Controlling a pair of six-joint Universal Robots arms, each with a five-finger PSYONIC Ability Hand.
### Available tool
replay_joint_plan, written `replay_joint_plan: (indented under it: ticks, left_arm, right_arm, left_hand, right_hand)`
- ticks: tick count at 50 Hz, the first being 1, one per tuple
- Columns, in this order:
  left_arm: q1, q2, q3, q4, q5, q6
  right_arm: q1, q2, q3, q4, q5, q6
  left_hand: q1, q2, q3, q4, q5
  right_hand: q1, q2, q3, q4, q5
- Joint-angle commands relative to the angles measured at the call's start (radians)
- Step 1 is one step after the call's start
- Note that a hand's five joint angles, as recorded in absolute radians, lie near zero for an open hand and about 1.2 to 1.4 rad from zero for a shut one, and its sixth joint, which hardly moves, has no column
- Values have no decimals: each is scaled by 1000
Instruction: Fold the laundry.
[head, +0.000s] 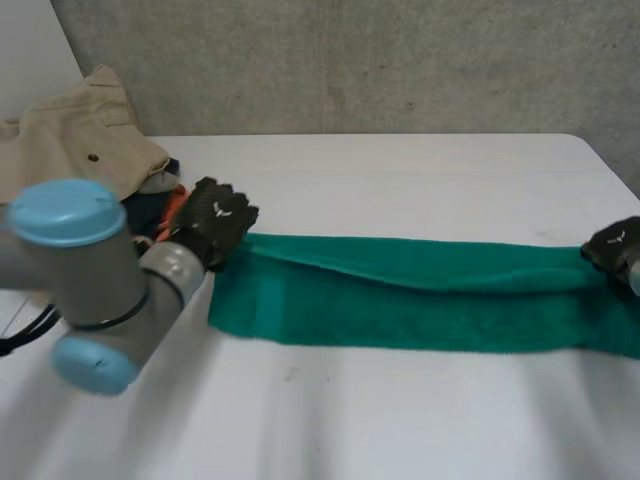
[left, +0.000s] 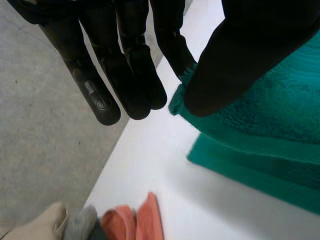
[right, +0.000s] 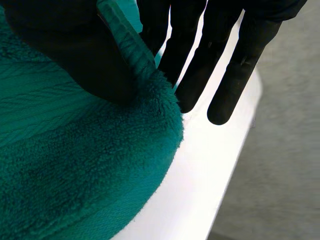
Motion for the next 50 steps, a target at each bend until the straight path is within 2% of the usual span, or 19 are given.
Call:
replay_joint_plan:
  ticks: [1, 7, 14, 15, 16, 17, 18, 19, 21, 22, 27, 30, 33, 38, 42, 46, 50]
  left_arm:
    - [-25, -187, 202, 2, -26, -14]
    - [-29, -299, 358, 2, -113, -9]
    - [-36, -376, 466, 18, -121, -17]
    - [-43, -390, 487, 27, -122, -17]
    - [-46, -398, 496, 30, -122, -17]
    - [-49, -405, 504, 33, -121, -17]
    - [-52, -412, 510, 33, -119, -15]
    - [-60, -422, 510, 33, -119, -14]
    - [-72, -424, 507, 33, -116, -15]
    - [-79, -424, 507, 33, -118, -17]
    - [-111, -413, 499, 33, -127, -18]
    - [-106, -364, 478, 22, -135, -18]
    - [-102, -301, 438, 22, -139, -24]
    - [-86, -183, 320, 21, -130, -92]
    - [-85, -125, 251, 21, -124, -154]
    - [-85, -93, 193, 22, -121, -191]
    - [-85, -88, 164, 24, -121, -196]
  right_arm:
    - [22, 60, -12, -220, 13, 38]
    - [45, 126, -38, -314, 13, 55]
    - [61, 208, -99, -360, 31, 60]
    - [61, 215, -106, -363, 37, 61]
    - [62, 224, -116, -368, 52, 66]
    - [64, 229, -122, -371, 63, 69]
    - [64, 231, -127, -371, 72, 72]
    - [64, 232, -130, -369, 78, 74]
    - [64, 225, -135, -368, 86, 84]
    - [64, 218, -133, -368, 85, 91]
    - [53, 156, -118, -356, 86, 173]
    - [32, 45, -98, -307, 71, 236]
    - [9, -61, -72, -173, 14, 272]
    - [-74, -110, -43, 25, -81, 278]
    - [-160, -121, 22, 143, -132, 275]
    - [-212, -121, 107, 116, -176, 272]
    - [-264, -119, 199, -25, -236, 265]
  left_hand:
    - [233, 194, 199, 194, 219]
    - [233, 194, 199, 194, 219]
    - [233, 194, 199, 194, 219]
    - [233, 194, 199, 194, 219]
    - [233, 194, 199, 194, 219]
    - [109, 70, 75, 70, 94]
    - [-262, -301, -295, -301, -276]
    - [-988, -1027, -1022, -1027, -1003]
    - [-865, -904, -899, -904, -879]
    - [-986, -1025, -1020, -1025, -1001]
    - [-988, -1027, -1022, -1027, -1003]
    - [-988, -1027, -1022, -1027, -1003]
    - [-988, -1027, -1022, -1027, -1003]
    - [-988, -1027, -1022, -1027, -1003]
    - [-988, -1027, -1022, -1027, -1003]
    - [-988, -1027, -1022, -1027, -1003]
    - [-988, -1027, -1022, -1027, -1003]
  right_hand:
    - [274, 191, 206, 199, 214]
    - [274, 191, 206, 199, 214]
    - [199, 116, 131, 124, 139]
    - [126, 43, 58, 51, 66]
    - [-268, -351, -335, -342, -327]
    - [-623, -706, -691, -698, -683]
    - [-948, -1031, -1016, -1023, -1008]
    - [-948, -1031, -1016, -1023, -1008]
    - [-948, -1031, -1016, -1023, -1008]
    - [-948, -1031, -1016, -1023, -1008]
    - [-948, -1031, -1016, -1023, -1008]
    - [-948, -1031, -1016, -1023, -1008]
    - [-948, -1031, -1016, -1023, -1008]
    - [-941, -1024, -1009, -1016, -1001]
    - [-753, -836, -821, -828, -813]
    - [-680, -763, -747, -754, -739]
    - [-677, -760, -744, -751, -736]
